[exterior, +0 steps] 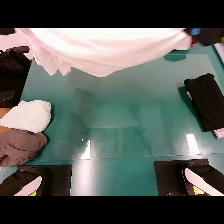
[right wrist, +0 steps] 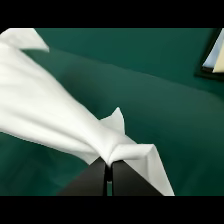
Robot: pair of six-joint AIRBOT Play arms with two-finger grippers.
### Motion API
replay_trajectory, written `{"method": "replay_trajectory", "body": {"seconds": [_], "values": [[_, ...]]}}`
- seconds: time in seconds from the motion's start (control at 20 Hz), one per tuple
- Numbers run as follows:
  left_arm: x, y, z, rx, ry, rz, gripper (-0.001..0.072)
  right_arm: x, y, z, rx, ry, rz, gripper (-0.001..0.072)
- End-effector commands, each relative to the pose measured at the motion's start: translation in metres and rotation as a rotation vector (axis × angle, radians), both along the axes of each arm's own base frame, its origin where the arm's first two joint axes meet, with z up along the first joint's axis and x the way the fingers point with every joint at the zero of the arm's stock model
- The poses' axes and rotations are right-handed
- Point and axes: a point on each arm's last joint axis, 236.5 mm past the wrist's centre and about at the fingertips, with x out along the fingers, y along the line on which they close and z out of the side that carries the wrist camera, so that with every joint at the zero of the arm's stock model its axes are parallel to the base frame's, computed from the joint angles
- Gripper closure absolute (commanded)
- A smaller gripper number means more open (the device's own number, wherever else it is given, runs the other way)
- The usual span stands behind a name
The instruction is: Fold the shirts.
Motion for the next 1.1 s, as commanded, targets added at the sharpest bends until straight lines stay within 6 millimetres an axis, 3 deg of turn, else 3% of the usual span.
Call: {"method": "replay_trajectory", "body": {"seconds": [0.0,0.05,0.15,0.25,0.3,0.4,0.45,0.5,0.55,0.6,0.7,0.85,0.95,1.05], "values": [[-0.019,-0.012,-0.007,0.02,0.019,-0.046,0.0678,-0.035,-0.014,0.027,-0.017,-0.029,-0.033,0.0698],[-0.017,-0.025,-0.027,0.04,0.068,-0.078,0.0678,-0.035,-0.016,0.015,-0.023,0.008,-0.034,0.0698],[-0.016,-0.058,-0.091,0.108,0.197,-0.165,0.0678,-0.031,-0.024,-0.028,-0.047,0.137,-0.058,0.0698],[-0.029,-0.088,-0.173,0.186,0.364,-0.252,0.0678,-0.029,-0.037,-0.082,-0.096,0.26,-0.099,0.0698],[-0.041,-0.098,-0.219,0.231,0.461,-0.29,0.0677,-0.03,-0.042,-0.106,-0.112,0.311,-0.113,0.0698],[-0.071,-0.108,-0.292,0.307,0.626,-0.349,0.0676,-0.034,-0.048,-0.148,-0.111,0.385,-0.138,0.0698],[-0.087,-0.112,-0.316,0.315,0.689,-0.376,0.0674,-0.037,-0.049,-0.164,-0.105,0.415,-0.144,0.0698],[-0.101,-0.116,-0.333,0.299,0.745,-0.398,0.0603,-0.04,-0.049,-0.176,-0.103,0.432,-0.148,0.0698],[-0.109,-0.119,-0.339,0.276,0.779,-0.41,0.0254,-0.042,-0.049,-0.185,-0.1,0.444,-0.152,0.0698],[-0.108,-0.117,-0.338,0.274,0.783,-0.4,0.0137,-0.043,-0.049,-0.191,-0.098,0.451,-0.154,0.0698],[-0.085,-0.098,-0.314,0.244,0.733,-0.316,0.0135,-0.047,-0.049,-0.197,-0.095,0.454,-0.157,0.0697],[-0.024,-0.031,-0.271,0.13,0.635,-0.069,0.0135,-0.047,-0.05,-0.197,-0.093,0.445,-0.161,0.0698],[0.001,0.023,-0.277,0.026,0.66,0.113,0.0135,-0.046,-0.05,-0.198,-0.092,0.448,-0.161,0.0697],[0.009,0.048,-0.314,-0.072,0.771,0.187,0.0135,-0.043,-0.046,-0.204,-0.079,0.474,-0.151,0.0697]]}}
